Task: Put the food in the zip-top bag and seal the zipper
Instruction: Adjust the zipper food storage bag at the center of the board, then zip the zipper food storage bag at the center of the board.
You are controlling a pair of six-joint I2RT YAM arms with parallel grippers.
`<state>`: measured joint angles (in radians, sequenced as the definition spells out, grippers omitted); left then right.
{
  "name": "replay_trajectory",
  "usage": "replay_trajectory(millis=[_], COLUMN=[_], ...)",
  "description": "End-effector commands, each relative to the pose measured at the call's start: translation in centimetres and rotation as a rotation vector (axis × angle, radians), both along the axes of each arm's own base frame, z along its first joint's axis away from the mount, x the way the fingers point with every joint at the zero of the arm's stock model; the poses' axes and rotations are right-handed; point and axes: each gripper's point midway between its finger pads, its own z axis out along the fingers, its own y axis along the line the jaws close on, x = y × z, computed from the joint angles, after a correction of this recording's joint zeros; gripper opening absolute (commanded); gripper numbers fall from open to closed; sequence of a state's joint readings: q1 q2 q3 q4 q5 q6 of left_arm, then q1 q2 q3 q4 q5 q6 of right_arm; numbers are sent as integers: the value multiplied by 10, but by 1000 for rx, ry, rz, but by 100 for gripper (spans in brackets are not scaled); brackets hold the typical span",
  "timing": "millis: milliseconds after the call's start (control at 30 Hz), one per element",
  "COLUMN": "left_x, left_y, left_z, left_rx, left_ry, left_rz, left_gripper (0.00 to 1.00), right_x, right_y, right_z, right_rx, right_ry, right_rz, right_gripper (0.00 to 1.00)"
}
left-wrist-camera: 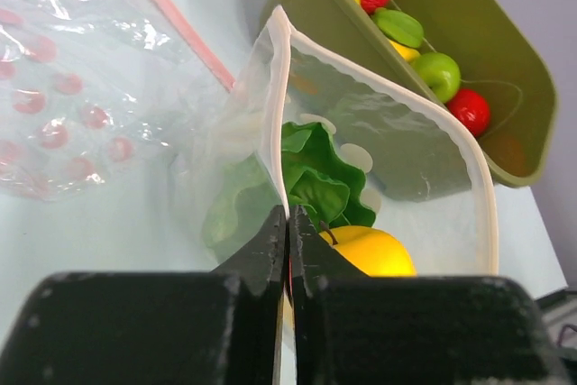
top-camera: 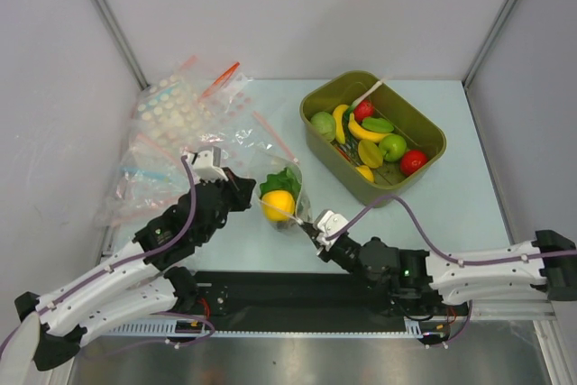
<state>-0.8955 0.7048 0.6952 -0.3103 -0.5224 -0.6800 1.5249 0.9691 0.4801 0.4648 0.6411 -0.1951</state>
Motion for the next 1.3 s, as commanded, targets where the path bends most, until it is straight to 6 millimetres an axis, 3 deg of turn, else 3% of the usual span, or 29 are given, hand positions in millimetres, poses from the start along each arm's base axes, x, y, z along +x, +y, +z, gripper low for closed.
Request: replay_trajectory(millis=[0,67,133,167,200,300,533,700,933,1067,1133,1200,1267], left_x=[4,3,3,2,1,-9,-35,-48,-53,-58,-78,-81,-100], left_y=[13,13,14,12,11,-4,-30,-35,-50,-75,-93,-109,-123], left_z=[27,29,31,33,35,48,68,86,116,121,131,125,131], left_rx=[-22,-29,-19,-17,6,24,22,9,-18,-65,-73,-42,-44], left_ry=[-78,-92,-105,-111,-126,-178,-351,-471,-579,-639,-730,-745,-801], left_rz=[43,38,32,14,-9,-138,-391,-474,-536,-626,-768,-846,-976], left_gripper=[4,6,19,26,41,62,90,97,95,90,88,86,84], right_x=[-6,-8,-3,-7,-2,-4,-1,-2,-8,-6,-4,-4,-5], right_y=[-16,-22,-33,-33,-36,-35,-34,-37,-48,-56,-62,-63,-65], right_z=[26,24,34,31,32,26,7,10,33,47,54,55,60], right_rx=[50,40,77,66,66,22,-62,-36,52,105,139,153,173], right_ry=[48,65,77,94,103,142,210,249,258,233,226,228,223], right_rz=[33,61,55,87,79,110,154,219,277,249,226,224,233], right_gripper=[0,0,0,0,0,0,0,0,0,0,0,0,0])
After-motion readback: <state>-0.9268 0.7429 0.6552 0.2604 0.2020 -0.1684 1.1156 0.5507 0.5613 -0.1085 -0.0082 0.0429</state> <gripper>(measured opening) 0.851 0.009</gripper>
